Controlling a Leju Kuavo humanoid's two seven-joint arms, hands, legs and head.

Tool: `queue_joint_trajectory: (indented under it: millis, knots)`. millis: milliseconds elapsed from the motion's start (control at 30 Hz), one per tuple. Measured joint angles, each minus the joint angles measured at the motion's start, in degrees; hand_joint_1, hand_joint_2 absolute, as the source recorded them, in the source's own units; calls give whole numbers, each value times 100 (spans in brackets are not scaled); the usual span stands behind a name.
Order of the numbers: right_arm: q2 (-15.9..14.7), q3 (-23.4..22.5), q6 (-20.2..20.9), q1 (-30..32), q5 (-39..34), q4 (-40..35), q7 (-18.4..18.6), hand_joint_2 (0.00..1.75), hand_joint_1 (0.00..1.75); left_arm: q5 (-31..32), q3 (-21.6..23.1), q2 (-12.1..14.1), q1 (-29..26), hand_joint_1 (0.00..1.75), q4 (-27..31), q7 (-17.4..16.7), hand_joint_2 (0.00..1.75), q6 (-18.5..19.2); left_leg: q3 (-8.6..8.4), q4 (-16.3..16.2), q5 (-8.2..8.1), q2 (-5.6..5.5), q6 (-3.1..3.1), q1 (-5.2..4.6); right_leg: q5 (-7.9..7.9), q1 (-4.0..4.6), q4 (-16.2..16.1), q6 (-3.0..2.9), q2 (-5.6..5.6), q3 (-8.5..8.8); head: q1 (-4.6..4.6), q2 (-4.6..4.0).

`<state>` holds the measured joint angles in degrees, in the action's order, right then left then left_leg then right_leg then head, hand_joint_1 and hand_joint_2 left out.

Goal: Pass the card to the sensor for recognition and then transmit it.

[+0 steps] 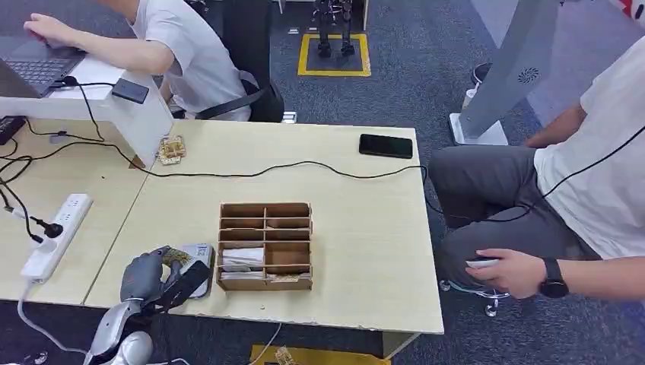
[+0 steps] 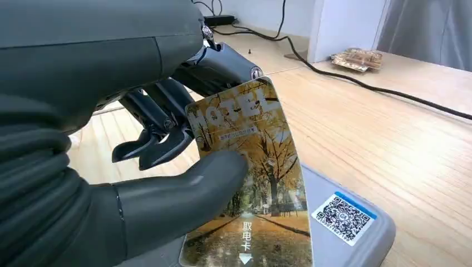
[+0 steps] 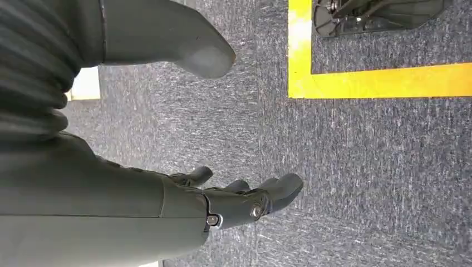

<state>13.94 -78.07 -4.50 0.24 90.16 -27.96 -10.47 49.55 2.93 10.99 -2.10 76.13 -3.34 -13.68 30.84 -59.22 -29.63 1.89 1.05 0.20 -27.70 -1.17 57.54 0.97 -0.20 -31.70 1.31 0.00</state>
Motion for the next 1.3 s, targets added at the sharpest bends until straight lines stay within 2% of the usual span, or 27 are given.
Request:
queue_joint_trajectory:
  millis: [567,667,700,833,1000,1167,1300]
  knots:
    - [-26,2,-31,12,-2,83,0,175,0,17,-4,-48,16,175,-59,-2,175,-33,-11,1,7,-12,-3,0,0,0,1,0,-9,15,0,0]
    - [-28,2,-13,16,-2,83,0,175,0,-137,-13,-85,-6,175,-57,20,175,22,-11,1,7,-14,-3,0,0,-1,1,0,-12,15,-2,0]
    - [-31,2,-4,16,-2,83,0,175,0,-287,-15,-105,-12,175,-50,86,175,79,-11,1,7,-15,-3,0,0,-1,1,0,-14,15,0,0]
    - [-31,2,-9,18,-2,79,-6,175,0,-1654,-55,-195,-67,175,125,521,175,656,-11,0,7,-17,-3,0,0,-1,1,0,-15,15,0,0]
    - [-44,0,-50,23,-2,83,-26,175,0,-3268,-57,-247,-181,175,465,793,175,1128,-8,0,7,-18,-2,0,0,0,0,0,-17,10,0,0]
    - [-96,0,-199,21,-2,212,-46,175,0,-4877,-87,-251,-193,175,866,920,175,1257,-3,0,7,-18,-2,1,0,1,0,0,-16,3,0,0]
    - [-125,0,-317,18,-2,347,-37,175,0,-5305,-127,-232,-79,175,1038,1036,175,994,1,0,7,-19,-2,1,0,2,0,0,-16,-1,-2,0]
